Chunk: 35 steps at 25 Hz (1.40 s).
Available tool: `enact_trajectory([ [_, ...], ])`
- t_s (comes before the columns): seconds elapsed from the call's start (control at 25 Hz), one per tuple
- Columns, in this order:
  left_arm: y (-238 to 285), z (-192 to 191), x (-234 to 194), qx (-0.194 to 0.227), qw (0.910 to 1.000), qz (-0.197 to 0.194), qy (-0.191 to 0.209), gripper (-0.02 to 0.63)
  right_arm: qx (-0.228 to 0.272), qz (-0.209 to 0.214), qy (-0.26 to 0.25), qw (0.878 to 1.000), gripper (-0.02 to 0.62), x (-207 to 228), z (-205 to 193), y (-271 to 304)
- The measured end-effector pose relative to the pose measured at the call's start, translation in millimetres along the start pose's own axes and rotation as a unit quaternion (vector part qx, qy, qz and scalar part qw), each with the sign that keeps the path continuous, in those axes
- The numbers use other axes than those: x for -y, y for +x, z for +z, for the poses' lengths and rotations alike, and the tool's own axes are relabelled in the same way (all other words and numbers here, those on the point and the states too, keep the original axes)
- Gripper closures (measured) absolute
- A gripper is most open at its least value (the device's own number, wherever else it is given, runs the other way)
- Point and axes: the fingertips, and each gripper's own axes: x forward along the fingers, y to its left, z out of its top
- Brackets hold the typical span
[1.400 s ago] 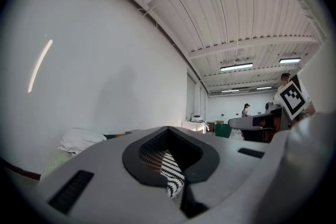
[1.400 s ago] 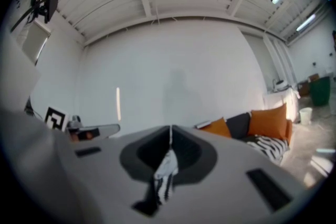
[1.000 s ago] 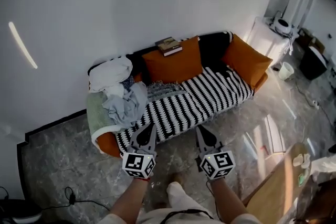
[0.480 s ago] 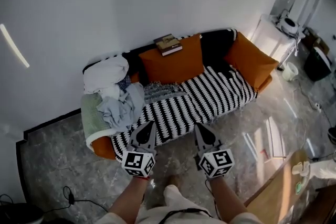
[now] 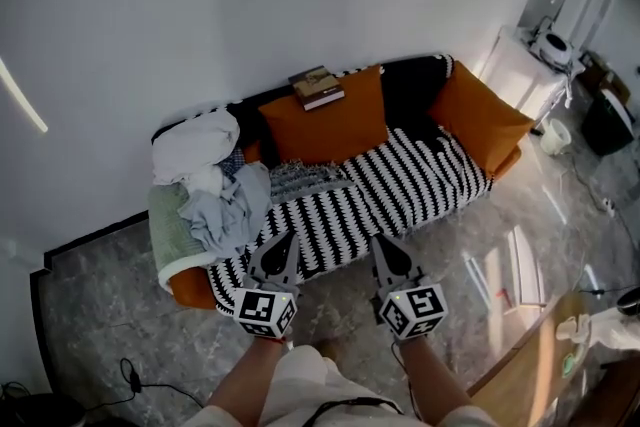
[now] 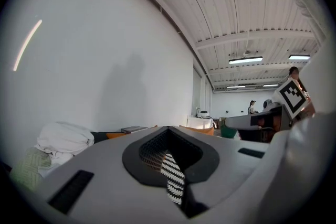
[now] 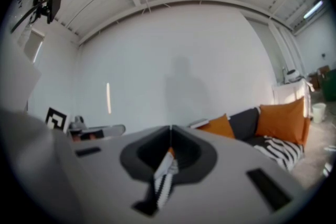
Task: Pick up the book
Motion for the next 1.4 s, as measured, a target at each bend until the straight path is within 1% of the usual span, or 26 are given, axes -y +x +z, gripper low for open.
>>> enact_trajectory([
  [0.2, 10.6, -0.3, -5.7, 0.001, 1.0000, 0.002, -0.002, 0.584, -0.002, -0.002, 0.004, 1.000, 0.581, 7.0, -1.4, 8.2],
  [0.44, 32.5, -7.3, -17.9, -0.005, 1.0000, 0.001, -0.007, 0.584, -0.007, -0.006, 0.006, 1.000, 0.581, 20.1, -3.4, 31.2],
  [0.64, 71.4, -1.4, -38.4, 0.000, 0.9999, 0.000, -0.012, 0.584, -0.003, -0.007, -0.002, 1.000, 0.581, 35.4, 11.2, 66.3],
  [0.88, 115.8, 5.2, -52.7, 0.002, 0.9999, -0.010, -0.011, 0.584, -0.007, -0.011, -0.008, 1.000, 0.581, 55.4, 21.4, 102.4],
  [1.16, 161.1, -5.0, -72.7, -0.011, 0.9994, -0.007, -0.031, 0.584, -0.021, -0.011, -0.006, 1.000, 0.581, 78.0, 21.2, 140.5],
  [1.4, 195.9, -9.5, -86.1, -0.020, 0.9993, -0.019, -0.026, 0.584, -0.028, -0.019, 0.003, 0.999, 0.581, 97.7, 18.1, 174.4],
])
